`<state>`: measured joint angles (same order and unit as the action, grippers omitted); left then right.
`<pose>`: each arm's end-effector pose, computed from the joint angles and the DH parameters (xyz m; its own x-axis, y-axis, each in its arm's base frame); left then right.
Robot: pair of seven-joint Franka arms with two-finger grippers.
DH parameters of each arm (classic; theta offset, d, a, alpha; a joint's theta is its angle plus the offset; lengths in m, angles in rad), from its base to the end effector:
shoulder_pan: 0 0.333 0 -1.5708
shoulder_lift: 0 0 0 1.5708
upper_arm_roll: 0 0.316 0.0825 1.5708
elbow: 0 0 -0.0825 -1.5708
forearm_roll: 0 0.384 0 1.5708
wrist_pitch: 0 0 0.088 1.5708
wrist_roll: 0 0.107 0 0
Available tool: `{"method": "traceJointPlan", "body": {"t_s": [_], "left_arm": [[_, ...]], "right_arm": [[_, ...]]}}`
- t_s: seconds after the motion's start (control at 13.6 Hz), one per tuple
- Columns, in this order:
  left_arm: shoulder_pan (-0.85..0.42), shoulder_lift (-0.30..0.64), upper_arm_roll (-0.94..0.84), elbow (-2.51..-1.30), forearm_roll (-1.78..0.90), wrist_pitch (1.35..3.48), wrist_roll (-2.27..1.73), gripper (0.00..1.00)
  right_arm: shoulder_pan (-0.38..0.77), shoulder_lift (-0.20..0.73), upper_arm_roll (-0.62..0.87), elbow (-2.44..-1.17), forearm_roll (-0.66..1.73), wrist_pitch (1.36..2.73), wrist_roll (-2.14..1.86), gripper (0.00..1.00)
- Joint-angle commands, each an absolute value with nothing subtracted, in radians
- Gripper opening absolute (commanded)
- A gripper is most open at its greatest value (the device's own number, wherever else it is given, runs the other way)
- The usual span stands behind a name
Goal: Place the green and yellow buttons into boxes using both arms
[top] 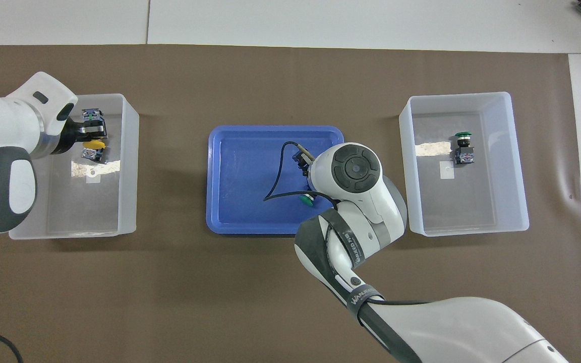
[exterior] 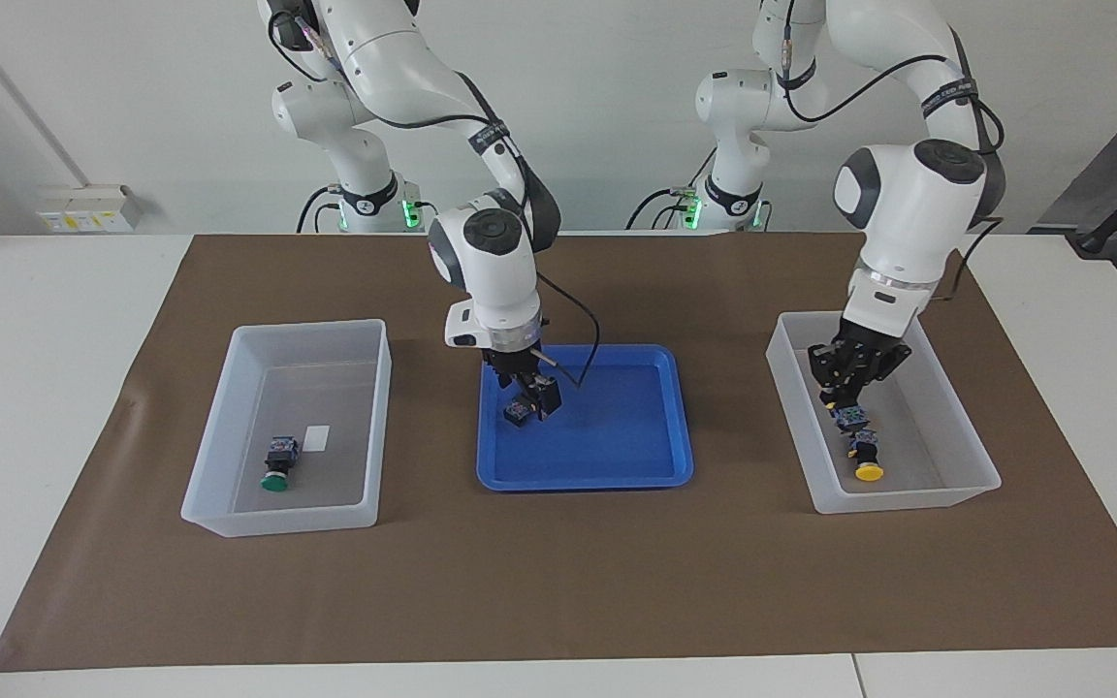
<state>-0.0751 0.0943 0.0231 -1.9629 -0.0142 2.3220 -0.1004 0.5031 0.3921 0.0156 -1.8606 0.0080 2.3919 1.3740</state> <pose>0.6020 -0.0319 0.4530 0.9640 0.0592 0.2593 0.0514 -0.9980 0.0365 0.5640 0.3212 0.3218 0.6498 -0.7600 0.0152 -0.7514 -0.6452 -0.1384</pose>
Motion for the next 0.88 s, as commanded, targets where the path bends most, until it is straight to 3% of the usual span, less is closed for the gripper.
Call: {"method": "traceJointPlan", "body": {"t_s": [0.0,0.07,0.22,0.29,0.37,0.44,0.51,0.59,0.66,0.73,0.81], "left_arm": [[0.007,0.080,0.009,-2.073,-0.018,2.464,-0.012,0.00],[0.030,0.078,0.008,-2.103,-0.018,2.508,0.011,0.00],[0.057,0.093,0.009,-2.111,-0.018,2.522,0.050,0.00],[0.076,0.119,0.009,-2.111,-0.018,2.531,0.060,0.00],[0.081,0.150,0.009,-2.111,-0.018,2.554,0.066,0.00],[0.083,0.178,0.009,-2.112,-0.018,2.592,0.067,0.00],[0.090,0.199,0.009,-2.111,-0.018,2.620,0.067,0.04],[0.095,0.216,0.009,-2.109,-0.018,2.637,0.067,0.14],[0.095,0.235,0.009,-2.108,-0.018,2.641,0.067,0.38],[0.097,0.248,0.009,-2.106,-0.018,2.654,0.069,0.76],[0.097,0.256,0.011,-2.105,-0.018,2.670,0.069,1.00]], "right_arm": [[0.511,0.406,0.021,-1.887,0.026,2.439,1.399,1.00],[0.515,0.407,0.021,-1.890,0.026,2.439,1.399,0.91],[0.517,0.411,0.021,-1.891,0.026,2.444,1.400,0.62],[0.518,0.414,0.021,-1.894,0.026,2.450,1.399,0.44],[0.518,0.416,0.021,-1.894,0.026,2.451,1.396,0.15],[0.518,0.417,0.021,-1.890,0.026,2.448,1.397,0.00],[0.518,0.417,0.021,-1.882,0.026,2.438,1.397,0.00],[0.515,0.414,0.021,-1.870,0.026,2.428,1.396,0.00],[0.509,0.410,0.021,-1.850,0.025,2.407,1.394,0.00],[0.502,0.400,0.020,-1.820,0.025,2.360,1.393,0.00],[0.500,0.391,0.017,-1.778,0.011,2.303,1.385,0.00]]}}
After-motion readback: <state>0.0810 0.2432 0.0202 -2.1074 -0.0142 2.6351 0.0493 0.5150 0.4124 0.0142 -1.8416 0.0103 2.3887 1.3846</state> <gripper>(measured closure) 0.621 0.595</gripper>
